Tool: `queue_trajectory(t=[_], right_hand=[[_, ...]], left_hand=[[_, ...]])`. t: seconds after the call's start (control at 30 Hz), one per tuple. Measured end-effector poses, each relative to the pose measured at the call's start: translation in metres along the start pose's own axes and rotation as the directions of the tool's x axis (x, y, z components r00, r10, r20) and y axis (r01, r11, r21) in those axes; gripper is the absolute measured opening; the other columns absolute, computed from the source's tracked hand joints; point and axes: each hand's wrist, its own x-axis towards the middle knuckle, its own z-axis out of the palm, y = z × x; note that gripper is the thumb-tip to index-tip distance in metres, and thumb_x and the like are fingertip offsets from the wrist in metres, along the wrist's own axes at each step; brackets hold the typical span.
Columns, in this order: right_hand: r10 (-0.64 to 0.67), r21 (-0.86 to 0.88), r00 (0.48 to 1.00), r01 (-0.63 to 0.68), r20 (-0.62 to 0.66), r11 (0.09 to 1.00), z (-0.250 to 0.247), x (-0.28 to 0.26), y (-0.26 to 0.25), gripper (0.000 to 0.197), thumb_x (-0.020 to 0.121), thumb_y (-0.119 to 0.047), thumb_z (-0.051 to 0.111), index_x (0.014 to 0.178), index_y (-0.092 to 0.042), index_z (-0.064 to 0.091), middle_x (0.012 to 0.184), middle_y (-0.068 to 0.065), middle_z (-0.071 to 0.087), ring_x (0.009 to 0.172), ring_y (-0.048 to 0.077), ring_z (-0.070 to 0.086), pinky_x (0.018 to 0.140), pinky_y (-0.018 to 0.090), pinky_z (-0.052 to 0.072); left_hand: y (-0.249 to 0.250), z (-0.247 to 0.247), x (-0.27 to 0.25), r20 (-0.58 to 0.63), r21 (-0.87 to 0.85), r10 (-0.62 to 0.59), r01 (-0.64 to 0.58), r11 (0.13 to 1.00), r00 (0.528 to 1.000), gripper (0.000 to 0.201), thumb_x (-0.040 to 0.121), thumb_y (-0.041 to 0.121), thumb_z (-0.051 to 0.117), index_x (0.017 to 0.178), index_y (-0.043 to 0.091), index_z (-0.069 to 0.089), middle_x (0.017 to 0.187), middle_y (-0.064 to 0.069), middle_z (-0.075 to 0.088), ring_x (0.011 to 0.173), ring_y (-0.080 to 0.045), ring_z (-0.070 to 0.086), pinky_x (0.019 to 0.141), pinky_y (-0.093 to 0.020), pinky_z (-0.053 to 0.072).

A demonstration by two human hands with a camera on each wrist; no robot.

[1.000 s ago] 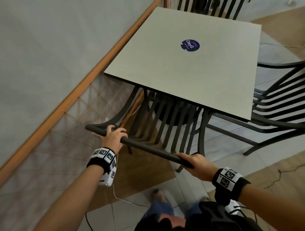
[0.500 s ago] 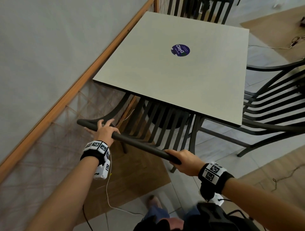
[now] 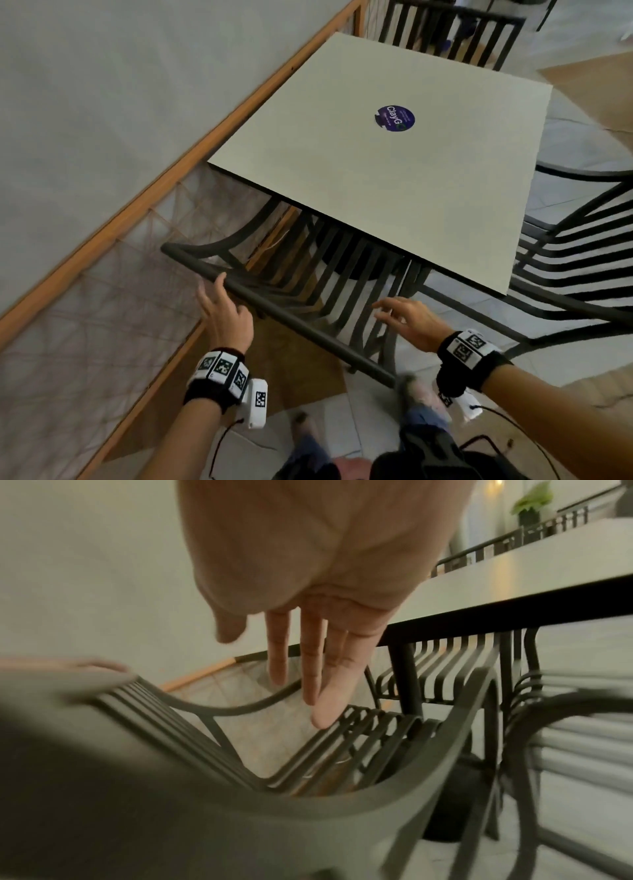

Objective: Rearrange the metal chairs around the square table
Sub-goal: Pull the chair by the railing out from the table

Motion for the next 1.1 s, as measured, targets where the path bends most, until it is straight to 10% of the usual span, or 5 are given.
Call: queue_trajectory(t=[0.27,0.5,0.7,0.87,1.1], right_hand=[[-0.149,-0.470,0.918,0.322,0.367,0.822,-0.025,0.069,0.103,0.051,0.093,-0.028,0.055,0.141,-0.028,0.040,0.147,0.005,0.044,0.131,0.026,0.046,0.107,0.038,0.042],[-0.141,-0.577,0.798,0.532,0.585,0.620,-0.004,0.097,0.134,0.051,0.093,-0.040,0.051,0.140,-0.028,0.036,0.138,0.011,0.050,0.125,0.031,0.047,0.103,0.045,0.041],[-0.081,-0.665,0.848,0.466,0.524,0.584,0.022,0.094,0.147,0.045,0.098,-0.035,0.044,0.140,-0.029,0.032,0.141,0.014,0.043,0.135,0.036,0.034,0.107,0.064,0.030],[-0.077,-0.642,0.826,0.489,0.558,0.591,0.020,0.112,0.136,0.056,0.096,-0.019,0.046,0.145,-0.034,0.023,0.149,0.015,0.035,0.140,0.042,0.025,0.110,0.070,0.016],[-0.098,-0.626,0.850,0.454,0.517,0.635,0.036,0.120,0.113,0.058,0.088,-0.001,0.045,0.136,-0.031,0.031,0.135,0.017,0.048,0.129,0.042,0.037,0.106,0.073,0.018]], left_hand=[[0.065,0.054,-0.046,0.151,-0.323,-0.309,0.342,0.883,0.939,0.094,0.092,0.006,0.047,0.145,0.034,-0.025,0.161,-0.011,-0.014,0.145,-0.037,0.018,0.114,-0.043,0.031],[0.106,0.099,-0.119,0.021,-0.362,-0.406,0.386,0.848,0.913,0.098,0.086,-0.010,0.049,0.149,0.032,-0.013,0.161,-0.005,0.000,0.141,-0.025,0.028,0.099,-0.016,0.027],[0.102,0.123,-0.149,0.092,-0.414,-0.466,0.460,0.786,0.880,0.105,0.088,-0.007,0.050,0.143,0.033,-0.030,0.162,-0.001,0.003,0.144,-0.022,0.028,0.103,-0.022,0.022],[0.092,0.104,-0.119,0.149,-0.413,-0.445,0.465,0.784,0.883,0.112,0.089,-0.001,0.050,0.128,0.060,-0.035,0.146,-0.012,0.043,0.082,-0.025,0.071,0.062,-0.033,0.062],[0.092,0.073,-0.101,0.235,-0.375,-0.458,0.514,0.771,0.858,0.106,0.092,0.000,0.048,0.129,0.058,-0.033,0.137,-0.014,0.050,0.074,-0.040,0.072,0.067,-0.052,0.061]])
